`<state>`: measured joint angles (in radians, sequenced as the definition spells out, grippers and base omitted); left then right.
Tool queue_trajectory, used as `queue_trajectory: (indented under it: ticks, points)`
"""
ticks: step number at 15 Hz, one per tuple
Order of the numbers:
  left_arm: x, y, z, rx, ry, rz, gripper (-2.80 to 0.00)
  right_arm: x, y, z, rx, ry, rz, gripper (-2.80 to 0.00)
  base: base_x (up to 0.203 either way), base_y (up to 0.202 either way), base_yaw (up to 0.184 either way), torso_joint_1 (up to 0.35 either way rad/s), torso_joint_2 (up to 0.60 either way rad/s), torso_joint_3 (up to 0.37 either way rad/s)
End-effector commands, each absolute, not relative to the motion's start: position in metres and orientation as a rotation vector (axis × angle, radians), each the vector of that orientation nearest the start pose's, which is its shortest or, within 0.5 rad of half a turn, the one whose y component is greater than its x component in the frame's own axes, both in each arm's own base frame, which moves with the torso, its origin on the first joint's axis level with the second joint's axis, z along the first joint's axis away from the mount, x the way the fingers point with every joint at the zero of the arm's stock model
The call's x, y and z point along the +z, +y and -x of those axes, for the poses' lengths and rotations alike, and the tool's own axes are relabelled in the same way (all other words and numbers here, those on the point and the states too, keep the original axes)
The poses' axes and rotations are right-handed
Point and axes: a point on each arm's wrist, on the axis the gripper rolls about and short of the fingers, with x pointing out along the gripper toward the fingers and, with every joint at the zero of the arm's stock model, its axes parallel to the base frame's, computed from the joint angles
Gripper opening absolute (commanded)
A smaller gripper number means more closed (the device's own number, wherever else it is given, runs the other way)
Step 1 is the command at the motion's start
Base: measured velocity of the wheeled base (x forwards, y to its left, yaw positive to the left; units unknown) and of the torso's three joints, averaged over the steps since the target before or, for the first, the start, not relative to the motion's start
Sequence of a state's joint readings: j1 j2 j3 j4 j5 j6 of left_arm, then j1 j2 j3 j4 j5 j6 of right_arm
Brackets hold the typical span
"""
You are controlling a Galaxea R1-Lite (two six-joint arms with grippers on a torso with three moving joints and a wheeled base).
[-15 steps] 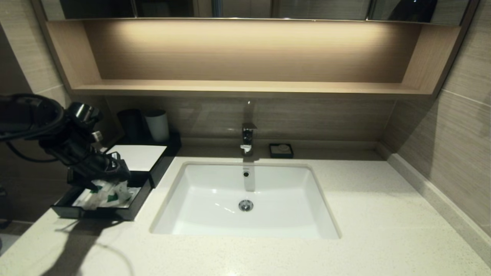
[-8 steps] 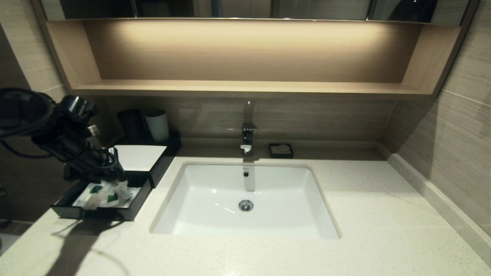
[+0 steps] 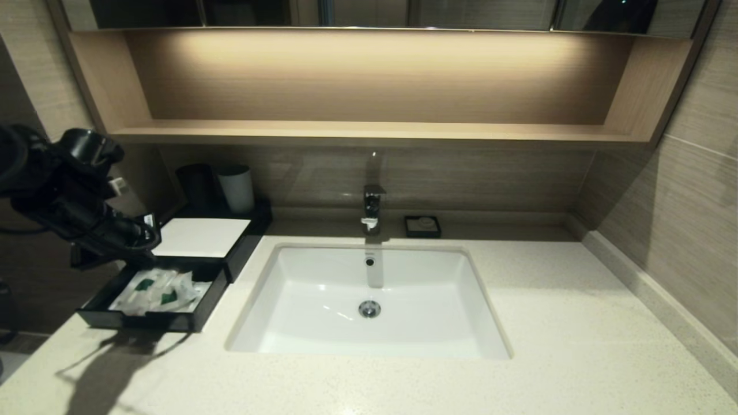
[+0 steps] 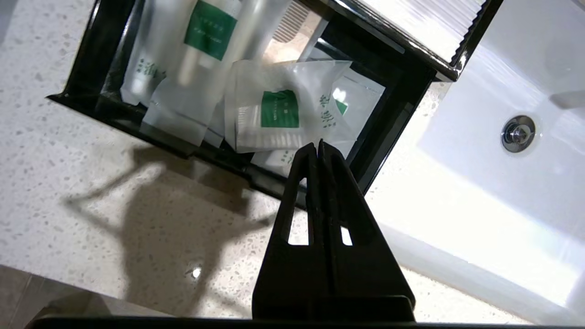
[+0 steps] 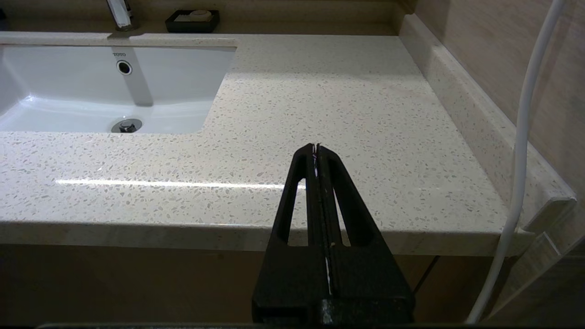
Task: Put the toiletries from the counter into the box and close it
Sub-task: Close the drawer
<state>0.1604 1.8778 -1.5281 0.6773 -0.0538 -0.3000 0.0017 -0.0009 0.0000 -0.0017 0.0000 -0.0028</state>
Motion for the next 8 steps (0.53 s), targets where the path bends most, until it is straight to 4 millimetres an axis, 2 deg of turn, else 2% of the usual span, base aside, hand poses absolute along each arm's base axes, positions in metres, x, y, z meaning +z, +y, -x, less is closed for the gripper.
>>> queue_trajectory:
  ticks: [1,3,8]
  points:
    - [0.223,0.056,-0.312,0.268,0.969,0.394,-2.80,0.075,0.000,0.023,0.002,-0.002,0.003,-2.80,0.000,0.000,0.000,0.000,0.00,0.000]
    - [0.225,0.056,-0.301,0.274,0.973,0.395,-2.80,0.075,0.000,0.023,0.002,-0.002,0.003,-2.80,0.000,0.000,0.000,0.000,0.00,0.000]
    - [0.212,0.049,-0.275,0.274,1.030,0.384,-2.80,0.075,0.000,0.023,0.002,-0.002,0.003,-2.80,0.000,0.000,0.000,0.000,0.00,0.000]
